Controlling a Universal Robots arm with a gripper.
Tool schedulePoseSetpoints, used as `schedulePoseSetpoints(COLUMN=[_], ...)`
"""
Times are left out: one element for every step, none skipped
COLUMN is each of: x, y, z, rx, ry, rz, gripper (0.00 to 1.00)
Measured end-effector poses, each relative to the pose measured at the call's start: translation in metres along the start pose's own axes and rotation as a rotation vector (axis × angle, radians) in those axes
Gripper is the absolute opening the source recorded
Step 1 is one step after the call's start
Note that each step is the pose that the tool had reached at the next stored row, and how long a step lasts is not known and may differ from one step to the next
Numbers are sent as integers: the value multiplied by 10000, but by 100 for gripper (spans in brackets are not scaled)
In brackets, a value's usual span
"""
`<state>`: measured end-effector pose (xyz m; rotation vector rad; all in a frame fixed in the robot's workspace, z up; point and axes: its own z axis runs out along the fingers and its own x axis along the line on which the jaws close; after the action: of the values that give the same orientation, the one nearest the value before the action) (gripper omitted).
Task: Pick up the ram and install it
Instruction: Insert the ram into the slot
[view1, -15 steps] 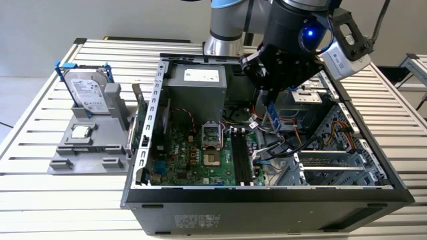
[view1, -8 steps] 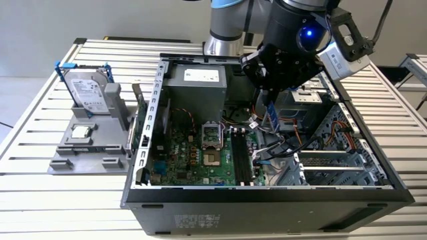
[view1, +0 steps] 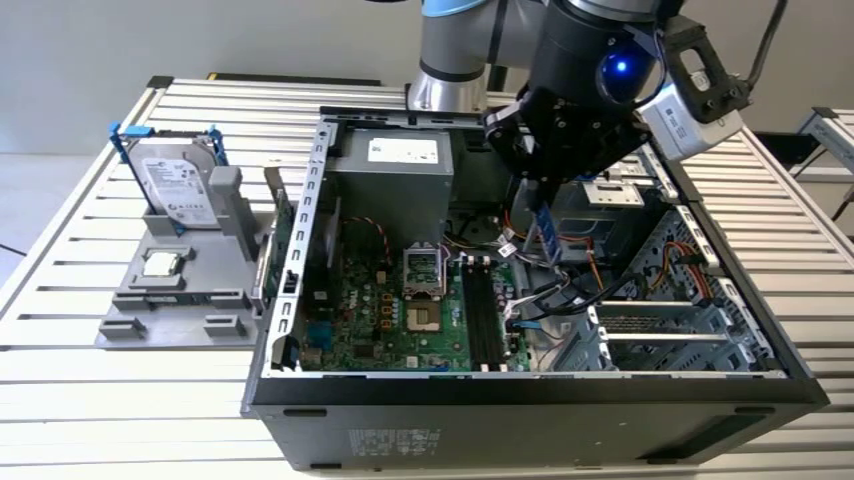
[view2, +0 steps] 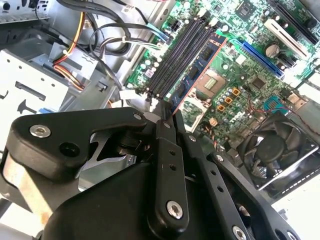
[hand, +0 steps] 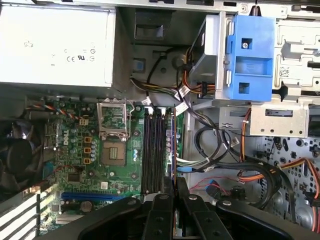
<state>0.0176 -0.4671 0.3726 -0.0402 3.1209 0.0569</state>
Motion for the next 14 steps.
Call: schedulePoseSetpoints(x=[-8,-17,-25,-31,-37,-44,-49,-53,-52,-52,-53,-54,-54,-54], y=[0,-1,-1,-1,-1,-2,-2,-2,-2,-2,-2,-2,-2,-2], z=[0,3,3,4,5,6,8,8,8,8,9,9,10,14], rx=[0,-2,-1,1,2,3,4,4,5,5,4,4,5,4], ry=[0,-2,-3,-4,-6,-8,-9,-9,-10,-10,-10,-10,-10,-10], rz=[4,23,63,109,159,207,248,263,264,266,265,264,264,264], gripper=[0,0,0,0,0,0,0,0,0,0,0,0,0,0])
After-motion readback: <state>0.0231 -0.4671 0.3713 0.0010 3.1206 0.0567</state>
